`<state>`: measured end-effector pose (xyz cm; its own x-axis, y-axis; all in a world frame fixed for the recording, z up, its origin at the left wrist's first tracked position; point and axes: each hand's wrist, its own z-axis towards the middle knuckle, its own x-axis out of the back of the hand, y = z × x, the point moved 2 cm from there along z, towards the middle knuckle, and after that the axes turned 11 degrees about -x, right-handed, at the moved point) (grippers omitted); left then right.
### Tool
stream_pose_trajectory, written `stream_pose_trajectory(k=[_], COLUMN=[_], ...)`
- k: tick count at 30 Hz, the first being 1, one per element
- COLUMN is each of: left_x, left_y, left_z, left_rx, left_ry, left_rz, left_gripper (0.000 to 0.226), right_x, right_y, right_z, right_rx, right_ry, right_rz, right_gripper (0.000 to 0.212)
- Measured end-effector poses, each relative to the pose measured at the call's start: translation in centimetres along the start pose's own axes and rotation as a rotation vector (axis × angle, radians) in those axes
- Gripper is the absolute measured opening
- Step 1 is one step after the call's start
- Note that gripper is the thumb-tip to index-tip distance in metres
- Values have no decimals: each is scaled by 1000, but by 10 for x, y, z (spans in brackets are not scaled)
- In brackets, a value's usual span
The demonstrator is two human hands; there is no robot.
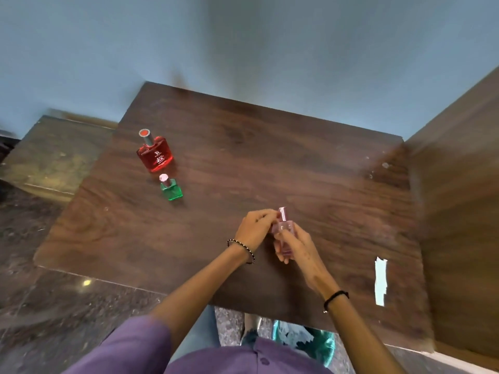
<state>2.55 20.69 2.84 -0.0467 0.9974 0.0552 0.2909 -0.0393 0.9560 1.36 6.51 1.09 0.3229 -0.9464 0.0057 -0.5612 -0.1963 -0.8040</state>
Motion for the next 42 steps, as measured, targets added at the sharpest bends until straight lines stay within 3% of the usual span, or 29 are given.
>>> stream_pose_trajectory(k=[5, 12, 17, 21, 27, 32, 37, 40, 42], left_x=[-28, -30, -23, -23, -26, -24, -23, -22, -22], left_y=[-1, 5, 10, 10, 7, 9, 12, 10, 10], left_z=[-4, 2, 8, 10, 9, 6, -1, -5, -7], left_rx=[24, 3, 12, 3, 6, -13, -22, -18, -2], left_ry=[-103, -10, -1, 27, 51, 49, 55, 62, 63], left_rz=[-23, -60, -136, -192, -244, -288, -321, -333, -330], left_gripper=[45, 35, 39, 34, 29, 27, 24, 23, 23], right_x=[17, 30, 31, 38, 38, 40, 40, 36, 33], right_y=[10, 19, 10, -1, -10, -12, -11, -12, -11], right_z=[-21, -33, -42, -44, -39, -35, -36, -37, -37], right_rx=[27, 81, 62, 71, 61, 88, 141, 170, 173], right_ry=[68, 161, 7, -54, -134, 38, 258, 250, 230], right_rz=[81, -123, 139, 256, 452, 235, -218, -227, -198], right_gripper=[42, 23, 14, 36, 43, 52, 46, 34, 37])
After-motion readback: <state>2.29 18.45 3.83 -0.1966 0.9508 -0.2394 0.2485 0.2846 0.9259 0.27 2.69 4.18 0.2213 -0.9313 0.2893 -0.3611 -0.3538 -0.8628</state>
